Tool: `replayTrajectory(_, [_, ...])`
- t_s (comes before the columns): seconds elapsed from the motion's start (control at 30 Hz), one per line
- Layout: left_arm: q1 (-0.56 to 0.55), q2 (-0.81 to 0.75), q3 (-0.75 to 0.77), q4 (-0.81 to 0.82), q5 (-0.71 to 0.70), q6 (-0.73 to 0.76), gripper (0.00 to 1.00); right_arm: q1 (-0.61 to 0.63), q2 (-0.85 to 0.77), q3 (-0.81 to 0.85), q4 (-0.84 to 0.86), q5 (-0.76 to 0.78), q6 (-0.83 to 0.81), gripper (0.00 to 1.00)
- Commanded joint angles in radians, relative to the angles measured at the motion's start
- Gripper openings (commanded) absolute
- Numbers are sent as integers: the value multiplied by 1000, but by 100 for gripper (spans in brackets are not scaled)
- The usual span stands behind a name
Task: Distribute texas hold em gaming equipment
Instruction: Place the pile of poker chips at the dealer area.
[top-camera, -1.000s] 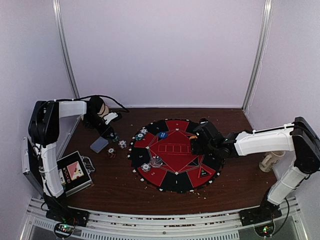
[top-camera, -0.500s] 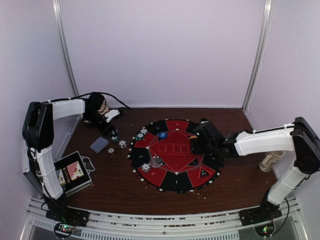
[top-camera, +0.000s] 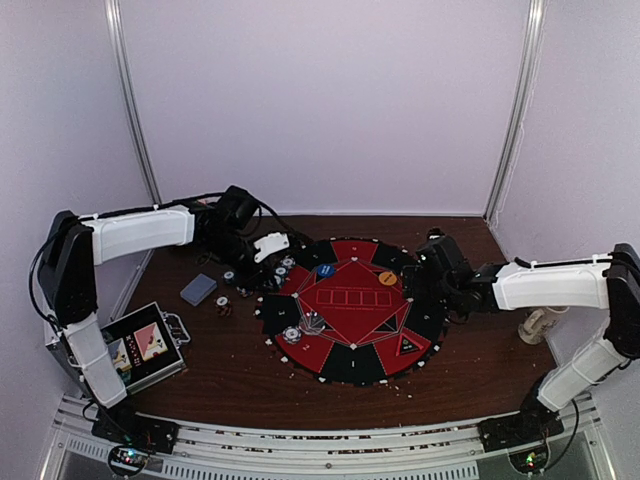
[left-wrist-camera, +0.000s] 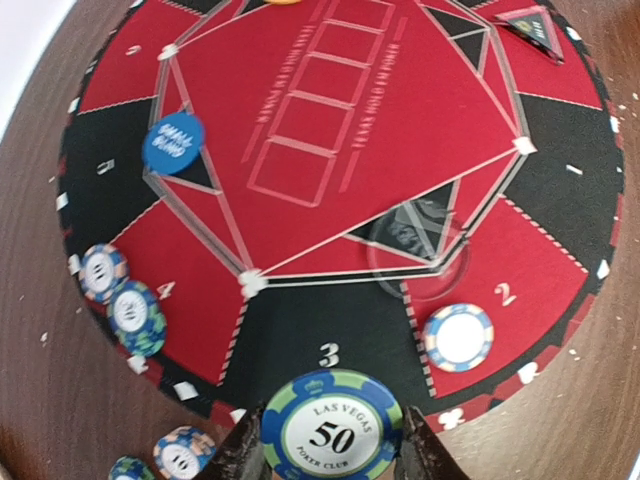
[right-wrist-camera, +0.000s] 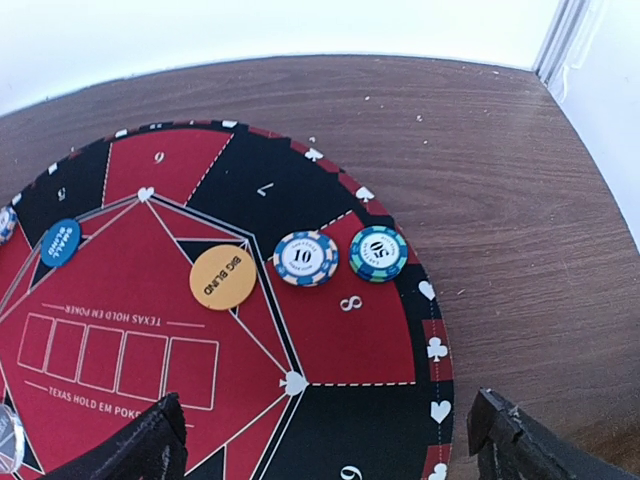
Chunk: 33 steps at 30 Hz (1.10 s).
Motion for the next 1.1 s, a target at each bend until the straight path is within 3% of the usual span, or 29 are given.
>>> replayTrajectory(0.0, [-63, -34, -23, 23, 3, -29, 23, -19, -61, -29, 27, 10, 26, 100])
replayTrajectory(0.57, [-262, -28, -116, 93, -17, -48, 24, -33, -90, -50, 48, -11, 20, 100])
replayTrajectory(1.07, [-295, 6, -204, 256, 3, -28, 23, -33, -88, -51, 53, -18, 17, 100])
